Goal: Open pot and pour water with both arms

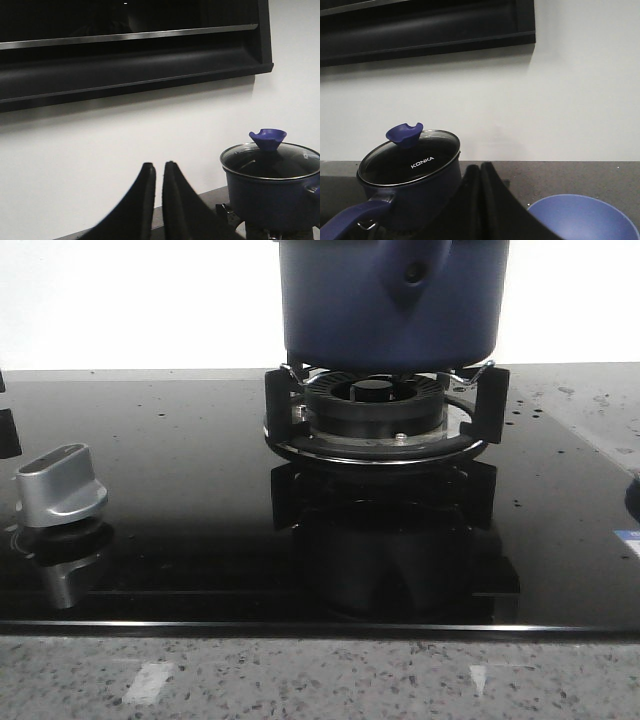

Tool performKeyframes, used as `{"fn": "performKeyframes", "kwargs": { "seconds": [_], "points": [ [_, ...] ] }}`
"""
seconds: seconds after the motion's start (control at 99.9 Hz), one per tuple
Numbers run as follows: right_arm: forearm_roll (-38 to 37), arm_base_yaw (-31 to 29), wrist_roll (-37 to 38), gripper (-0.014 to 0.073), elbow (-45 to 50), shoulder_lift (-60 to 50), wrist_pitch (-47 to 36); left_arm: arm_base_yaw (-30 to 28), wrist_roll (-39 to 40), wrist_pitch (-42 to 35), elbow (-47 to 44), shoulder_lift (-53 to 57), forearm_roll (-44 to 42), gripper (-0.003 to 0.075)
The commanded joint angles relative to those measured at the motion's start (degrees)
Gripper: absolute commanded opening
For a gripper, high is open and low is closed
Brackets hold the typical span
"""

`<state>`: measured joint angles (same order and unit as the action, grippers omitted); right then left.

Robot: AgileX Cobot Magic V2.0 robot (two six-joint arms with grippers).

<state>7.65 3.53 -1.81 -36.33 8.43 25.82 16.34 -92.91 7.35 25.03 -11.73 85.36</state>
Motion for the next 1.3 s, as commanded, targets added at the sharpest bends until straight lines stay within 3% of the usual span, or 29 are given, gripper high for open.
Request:
{"fn": "performKeyframes", "kwargs": {
  "seconds": [0.0,0.26,0.531,0.701,0.751,0.821,0.871,0.891,0.901,0.911,0.971,1.011,1.171,1.292],
  "points": [
    [0.2,0.2,-0.6,-0.0069,-1.1,0.7,-4.2,-0.3,0.6,-0.4,1.5,-0.7,1.1,-0.0020],
    [0.2,0.2,-0.6,-0.0069,-1.1,0.7,-4.2,-0.3,0.6,-7.3,0.9,-0.7,4.2,-0.0020],
    [0.2,0.2,-0.6,-0.0069,-1.1,0.7,-4.2,-0.3,0.6,-6.7,-2.9,-0.7,3.8,-0.0020],
    [0.2,0.2,-0.6,-0.0069,-1.1,0.7,-4.2,-0.3,1.3,-6.8,-3.9,-0.7,8.8,-0.0020],
    [0.2,0.2,-0.6,-0.0069,-1.1,0.7,-4.2,-0.3,7.2,-4.7,-4.1,-0.8,1.5,-0.0020],
    [0.2,0.2,-0.6,-0.0069,-1.1,0.7,-4.2,-0.3,21.5,1.6,-4.1,-0.8,-24.4,-0.0020],
    [0.2,0.2,-0.6,-0.0070,-1.1,0.7,-4.2,-0.4,37.7,4.6,-4.1,-0.8,-43.6,-0.0020],
    [0.2,0.2,-0.6,-0.0069,-1.1,0.7,-4.2,-0.6,47.9,5.8,-4.5,-0.8,-48.0,-0.0020],
    [0.2,0.2,-0.6,-0.0069,-1.1,0.7,-4.2,-0.8,47.9,6.0,-4.6,-0.8,-52.2,-0.0020],
    [0.2,0.2,-0.6,-0.0069,-1.1,0.7,-4.2,-0.9,54.9,6.3,-4.7,-0.8,-54.0,-0.0020],
    [0.2,0.2,-0.6,-0.0069,-1.1,0.7,-4.2,-2.4,66.8,7.4,-6.3,-0.3,-66.8,-0.0020],
    [0.2,0.2,-0.6,-0.0069,-1.1,0.7,-4.2,-3.4,72.0,7.3,-7.7,0.3,-70.2,-0.0020],
    [0.2,0.2,-0.6,-0.0070,-1.1,0.7,-4.2,-6.1,74.2,2.6,-14.3,4.5,-72.6,-0.0020],
    [0.2,0.2,-0.6,-0.0070,-1.1,0.7,-4.2,-7.6,80.2,-2.4,-20.2,8.0,-74.6,-0.0020]
  ]
}}
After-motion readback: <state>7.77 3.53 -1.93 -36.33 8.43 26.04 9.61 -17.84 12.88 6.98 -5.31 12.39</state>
